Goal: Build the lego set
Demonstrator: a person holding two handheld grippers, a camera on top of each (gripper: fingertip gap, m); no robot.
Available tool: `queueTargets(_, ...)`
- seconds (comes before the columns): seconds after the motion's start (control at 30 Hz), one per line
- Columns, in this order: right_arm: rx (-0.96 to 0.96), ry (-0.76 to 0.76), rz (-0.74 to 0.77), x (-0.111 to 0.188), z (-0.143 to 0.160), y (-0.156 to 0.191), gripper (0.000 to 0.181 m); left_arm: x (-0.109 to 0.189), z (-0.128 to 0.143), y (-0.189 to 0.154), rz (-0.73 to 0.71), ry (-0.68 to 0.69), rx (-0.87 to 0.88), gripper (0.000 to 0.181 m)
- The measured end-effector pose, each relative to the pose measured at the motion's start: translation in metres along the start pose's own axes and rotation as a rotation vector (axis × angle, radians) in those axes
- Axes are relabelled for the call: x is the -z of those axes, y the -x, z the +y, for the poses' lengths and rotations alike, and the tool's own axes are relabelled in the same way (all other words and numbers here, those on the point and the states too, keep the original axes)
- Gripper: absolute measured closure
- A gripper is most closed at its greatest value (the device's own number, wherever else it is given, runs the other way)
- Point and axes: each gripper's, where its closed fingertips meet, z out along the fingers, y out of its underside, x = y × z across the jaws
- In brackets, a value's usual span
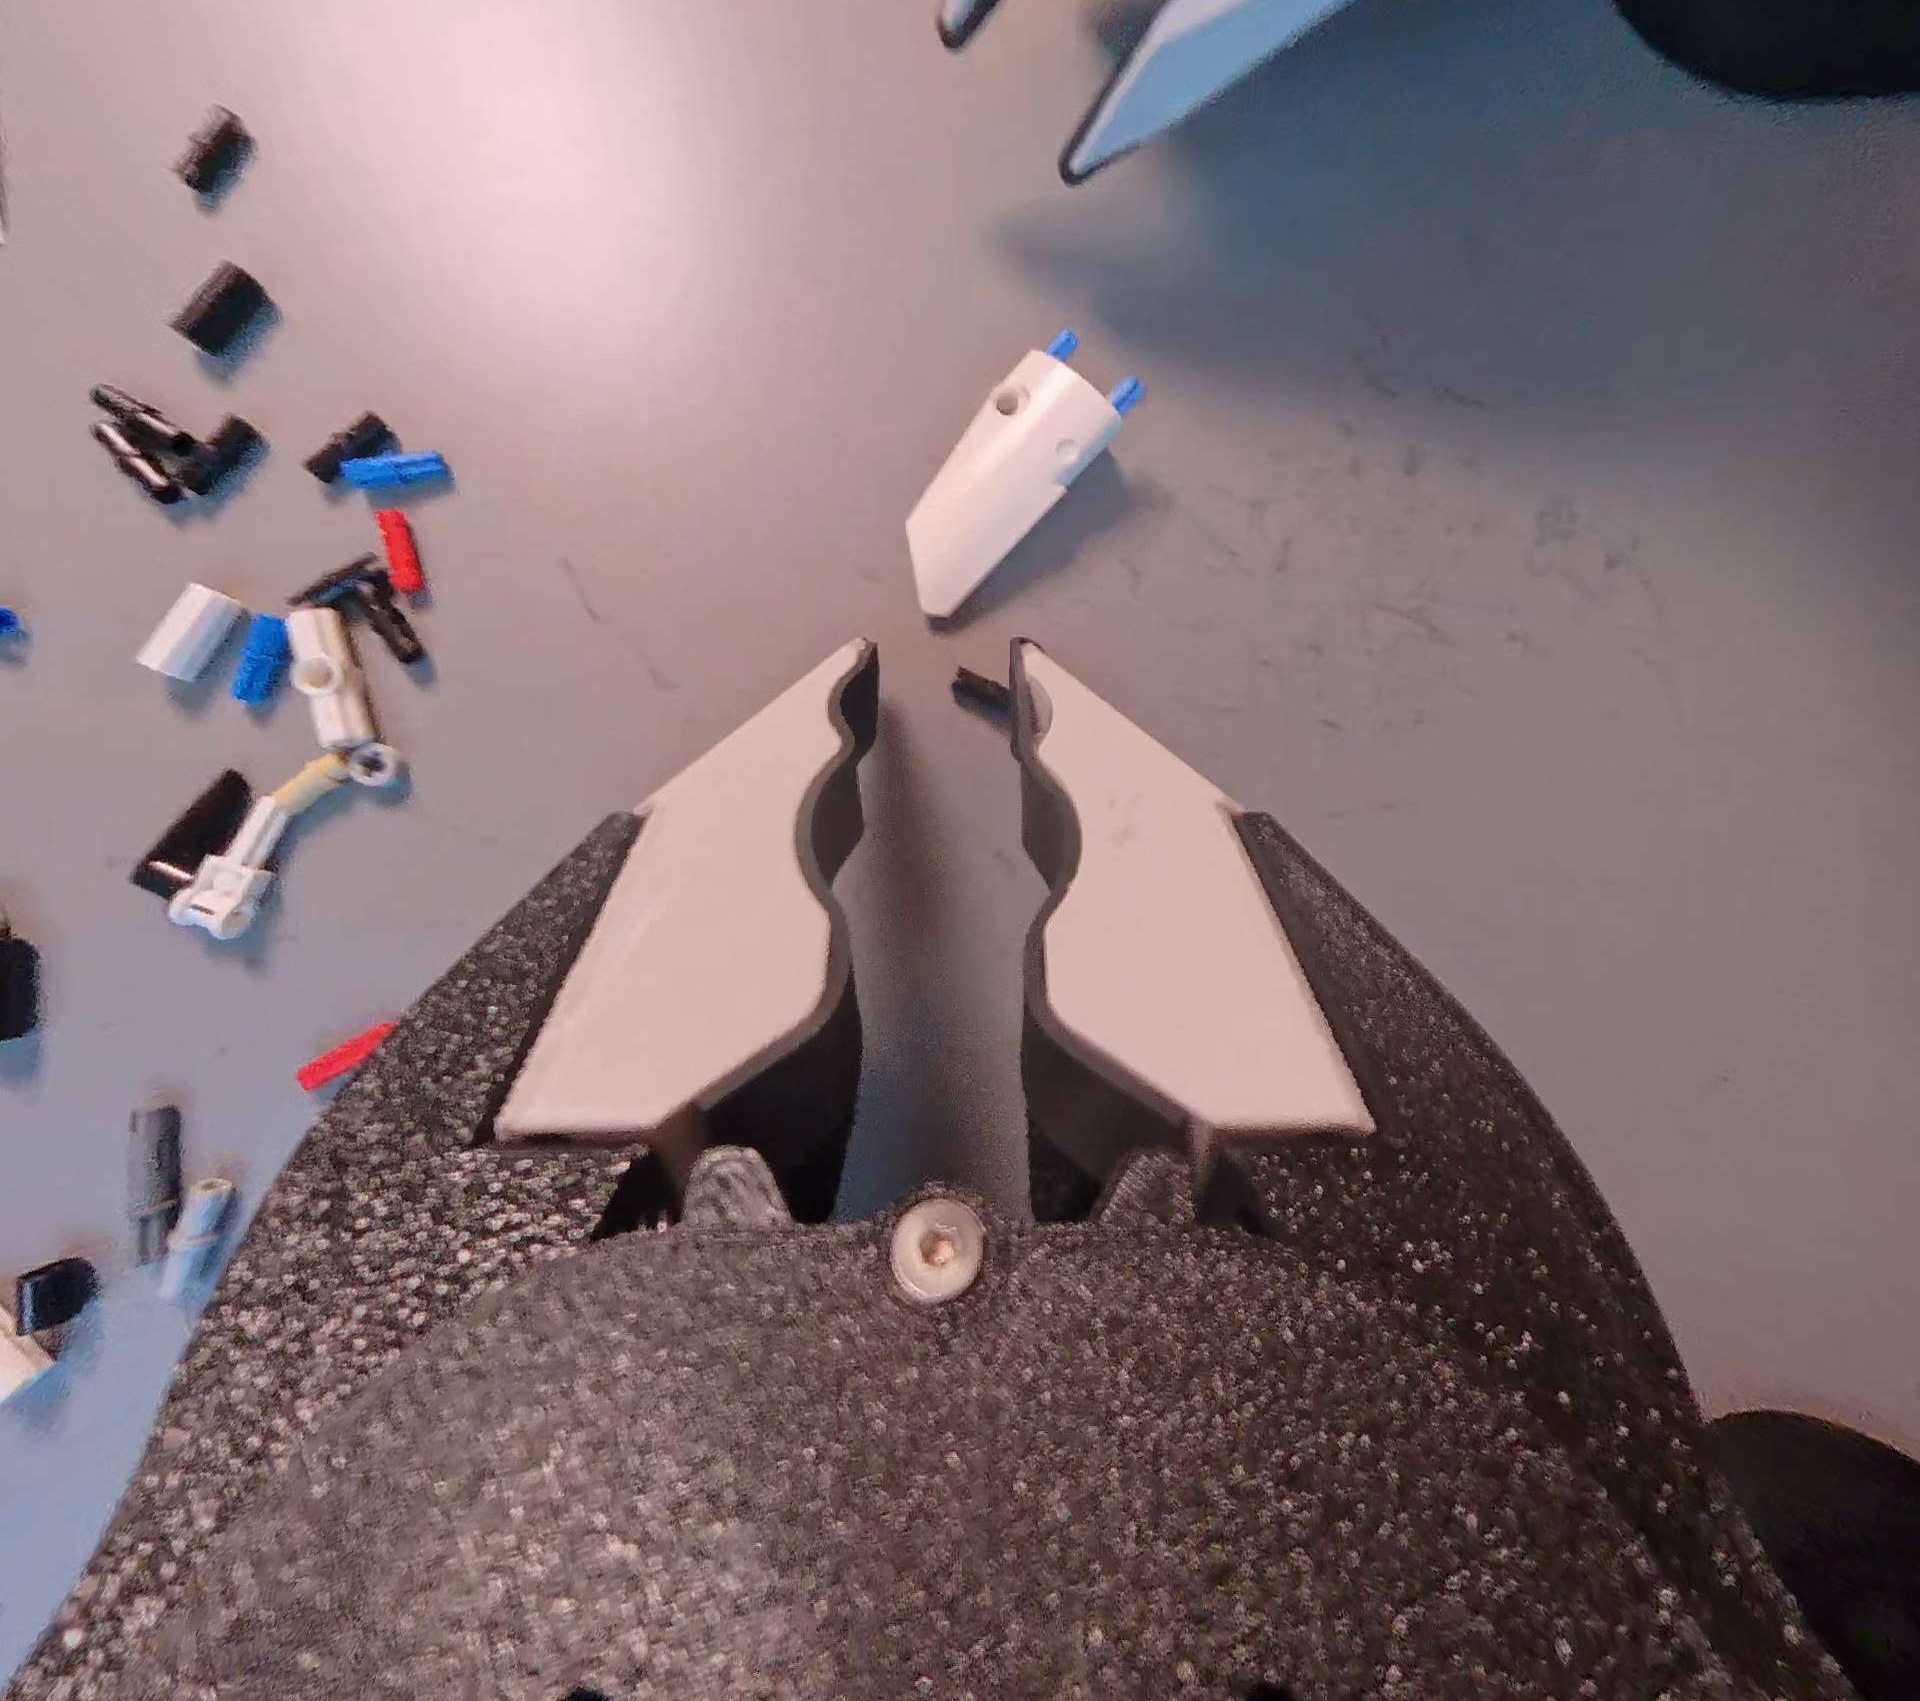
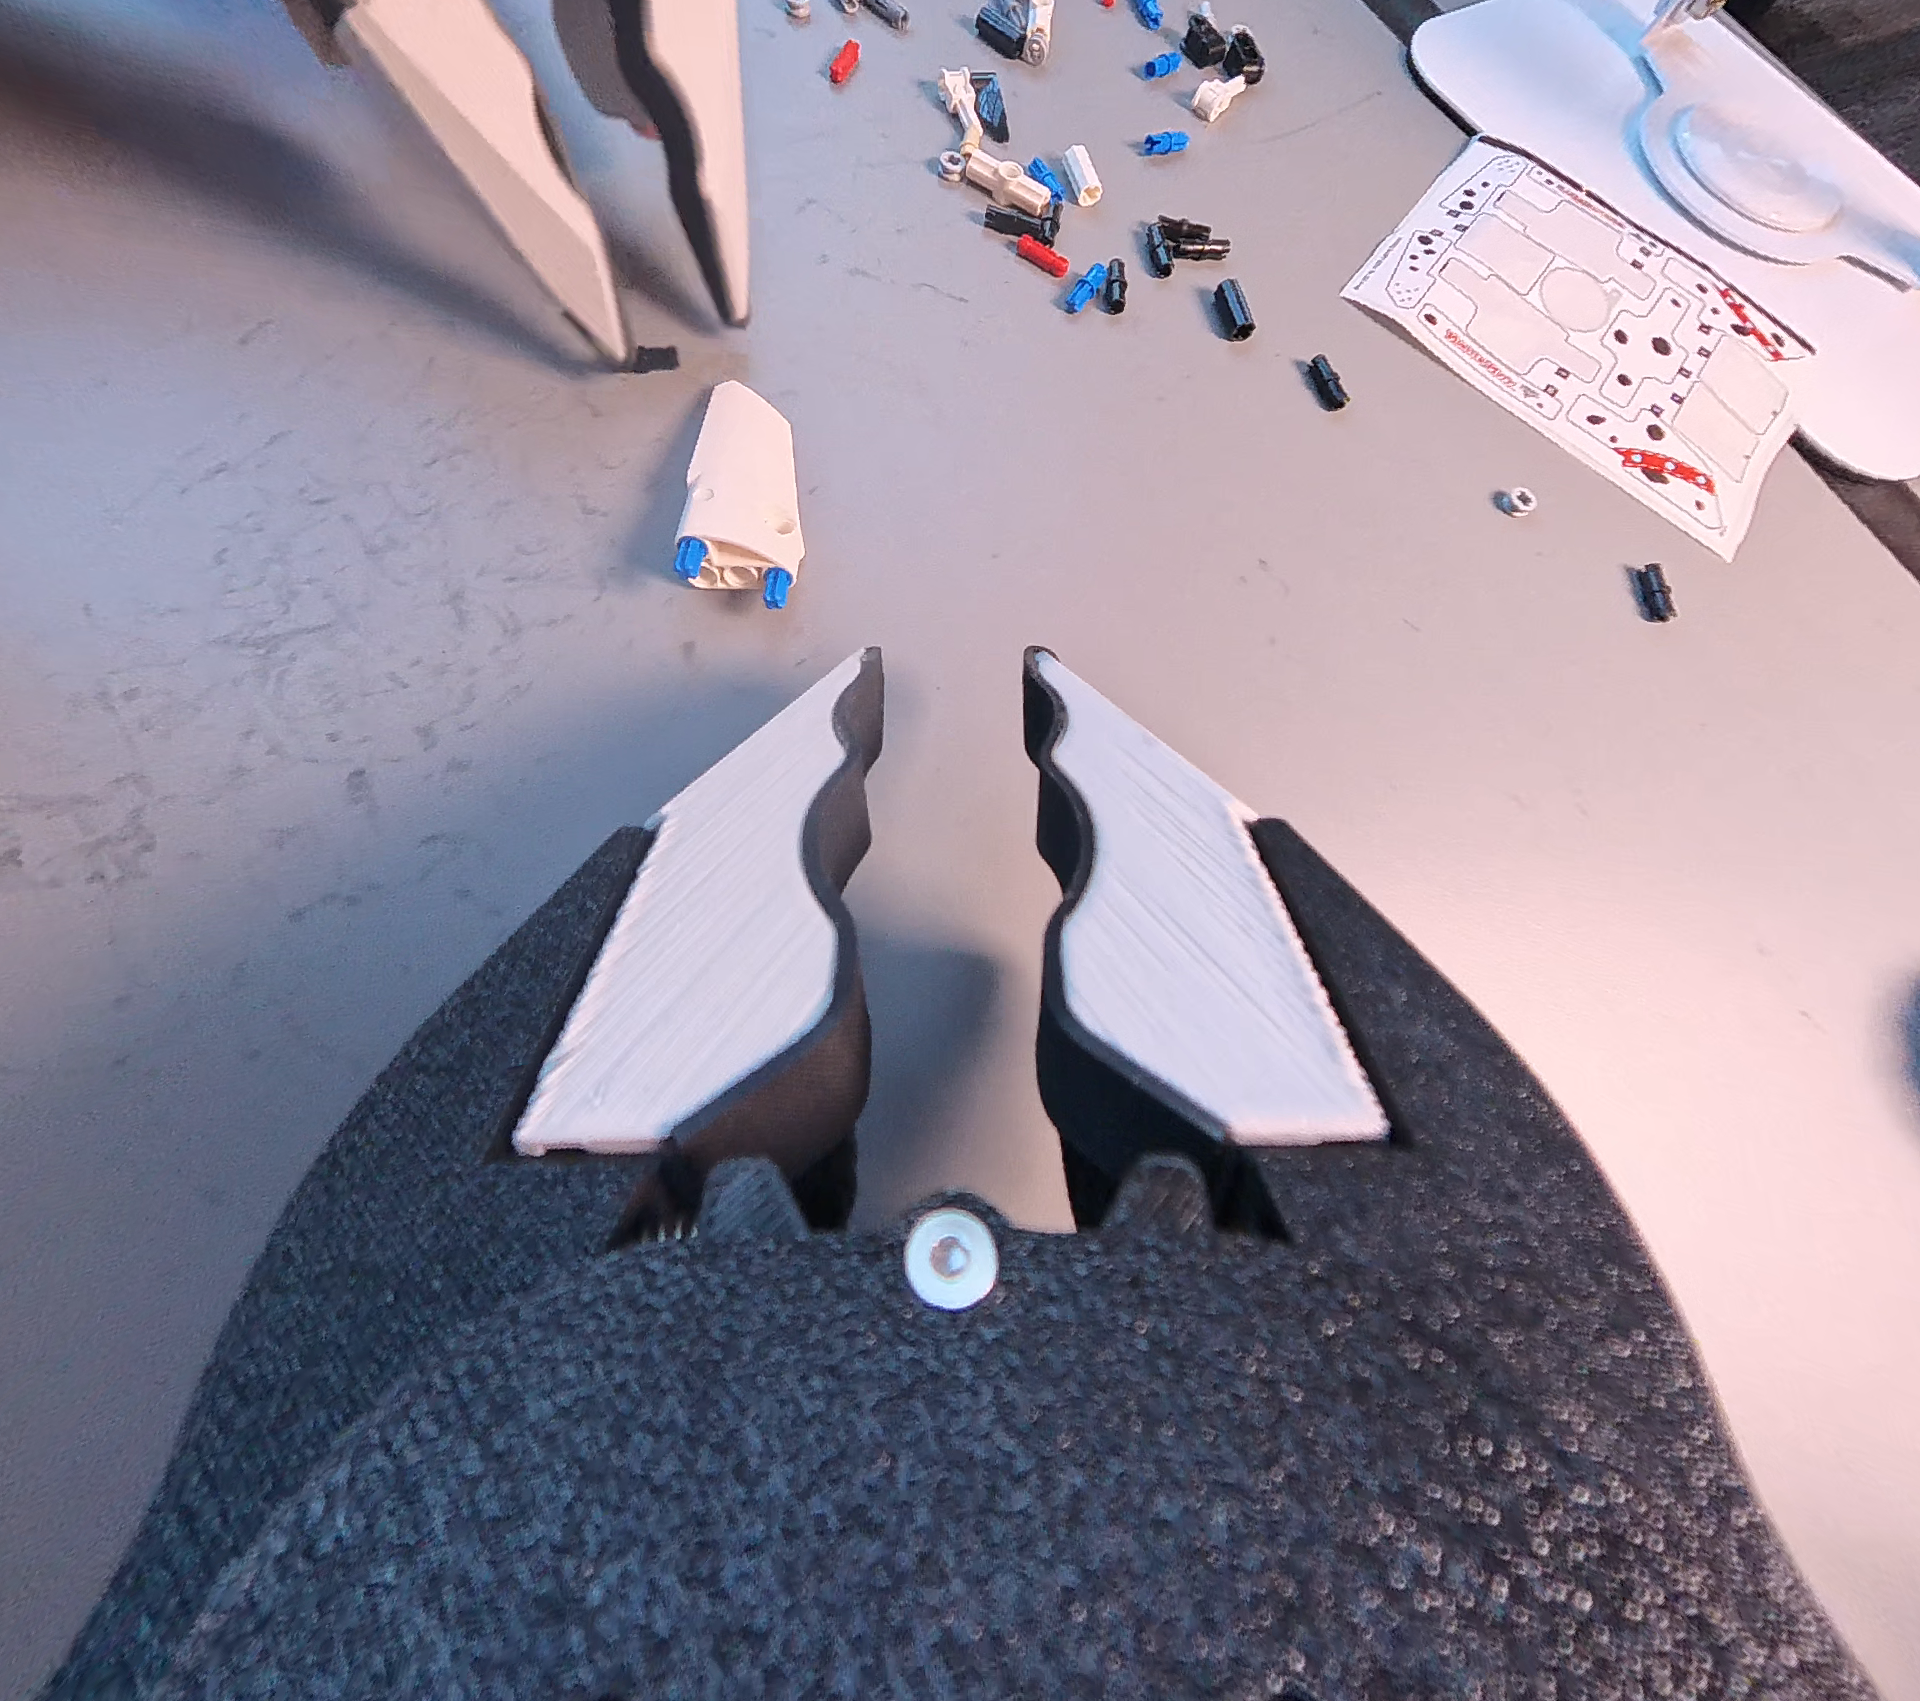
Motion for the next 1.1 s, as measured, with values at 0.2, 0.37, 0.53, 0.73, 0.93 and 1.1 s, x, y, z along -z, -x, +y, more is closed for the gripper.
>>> queueTargets(0.2, -0.001, -0.003, 0.003, 0.001, 0.000, -0.001, 0.155, 0.009, -0.009, 0.075, -0.186, -0.053, 0.160, 0.161)
queueTargets(0.37, 0.002, 0.000, -0.003, 0.000, 0.000, 0.000, 0.155, 0.003, -0.004, 0.095, -0.297, -0.018, 0.139, 0.161)
queueTargets(0.53, 0.004, 0.002, -0.004, 0.000, 0.000, 0.001, 0.155, -0.001, -0.007, 0.098, -0.299, -0.010, 0.125, 0.172)
queueTargets(0.73, 0.013, 0.005, -0.001, 0.000, 0.001, 0.001, 0.155, 0.002, -0.013, 0.084, -0.259, -0.031, 0.089, 0.176)
queueTargets(0.93, 0.050, -0.033, -0.024, 0.002, -0.005, 0.006, 0.152, 0.011, -0.012, -0.016, -0.039, -0.079, 0.014, 0.176)
queueTargets(1.1, 0.065, -0.026, -0.039, 0.000, -0.005, 0.012, 0.152, -0.001, 0.003, -0.056, -0.010, -0.052, -0.023, 0.176)
